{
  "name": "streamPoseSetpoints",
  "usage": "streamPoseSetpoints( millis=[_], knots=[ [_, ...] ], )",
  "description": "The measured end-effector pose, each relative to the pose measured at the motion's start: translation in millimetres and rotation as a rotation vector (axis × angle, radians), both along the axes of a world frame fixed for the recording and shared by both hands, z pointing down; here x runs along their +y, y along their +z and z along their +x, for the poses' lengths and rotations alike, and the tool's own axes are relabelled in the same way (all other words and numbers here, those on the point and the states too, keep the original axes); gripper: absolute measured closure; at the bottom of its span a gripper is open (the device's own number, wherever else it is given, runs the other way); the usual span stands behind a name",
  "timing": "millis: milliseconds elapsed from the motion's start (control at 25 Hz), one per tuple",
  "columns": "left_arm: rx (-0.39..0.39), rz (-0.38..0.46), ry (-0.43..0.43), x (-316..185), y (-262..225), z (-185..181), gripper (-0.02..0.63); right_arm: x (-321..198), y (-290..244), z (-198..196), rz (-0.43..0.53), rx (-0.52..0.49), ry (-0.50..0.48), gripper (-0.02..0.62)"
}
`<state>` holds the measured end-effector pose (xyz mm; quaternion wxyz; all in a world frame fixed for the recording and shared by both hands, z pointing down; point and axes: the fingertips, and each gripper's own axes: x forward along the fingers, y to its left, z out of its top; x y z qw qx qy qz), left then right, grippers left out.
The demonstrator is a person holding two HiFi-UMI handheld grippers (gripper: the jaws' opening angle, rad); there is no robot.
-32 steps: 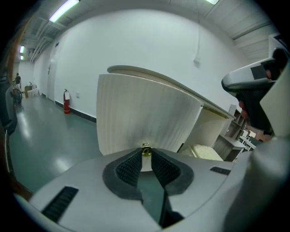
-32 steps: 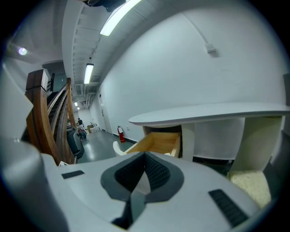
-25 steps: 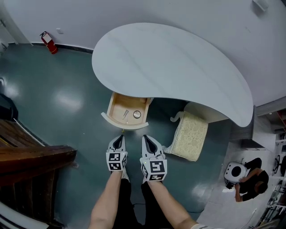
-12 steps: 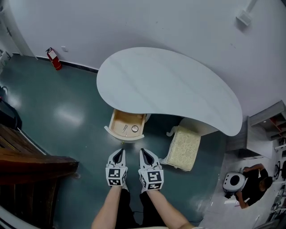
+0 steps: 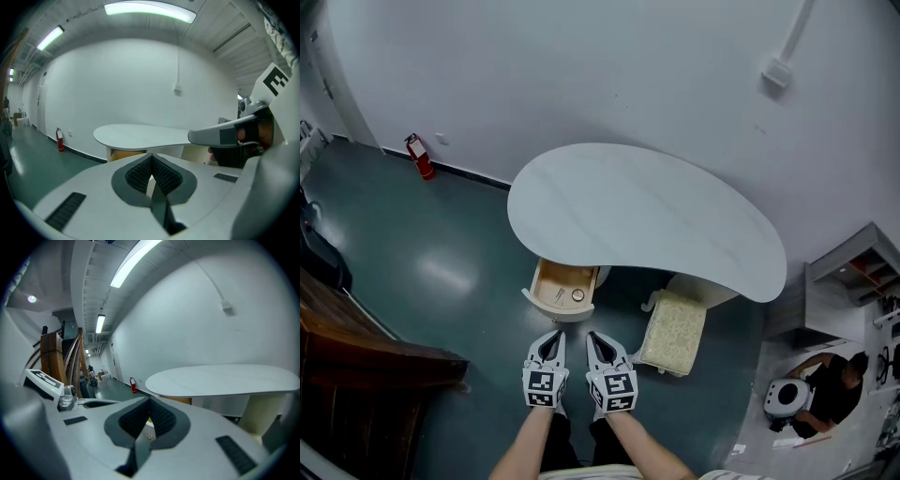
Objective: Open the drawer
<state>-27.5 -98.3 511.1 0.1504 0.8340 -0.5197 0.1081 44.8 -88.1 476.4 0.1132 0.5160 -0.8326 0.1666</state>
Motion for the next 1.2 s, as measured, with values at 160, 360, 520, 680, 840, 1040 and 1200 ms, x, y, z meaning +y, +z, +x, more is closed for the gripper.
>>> streamPoseSetpoints(
  millis=[160, 360, 520, 680, 840, 1040, 1200],
  knots=[
    [0.008, 0.018, 0.022, 7.7, -35.7, 6.7, 0.601, 8.5, -25.1, 2.5, 0.005, 0.000, -0.005, 0.581],
    [0.031, 0.057, 0.012, 12.4, -85.8, 15.1, 0.601, 8.6, -67.2, 9.1, 0.039, -0.001, -0.018, 0.581],
    [0.025, 0.088, 0.033, 22.8, -121.0, 23.5, 0.601, 16.9, -100.6, 4.9, 0.073, 0.003, -0.045, 0.581],
    [0.040, 0.121, 0.025, 24.5, -156.7, 24.7, 0.601, 15.7, -127.9, 1.3, 0.109, -0.002, -0.055, 0.581],
    [0.017, 0.144, 0.001, 32.2, -175.6, 23.2, 0.601, 22.6, -146.0, 0.0, 0.112, -0.031, -0.048, 0.581],
    [0.023, 0.179, -0.013, 33.0, -198.9, 23.4, 0.601, 26.1, -171.7, 2.8, 0.154, -0.058, -0.025, 0.581],
    [0.032, 0.227, -0.007, 32.0, -225.1, 25.4, 0.601, 21.9, -195.1, 8.0, 0.209, -0.059, -0.015, 0.581]
  ],
)
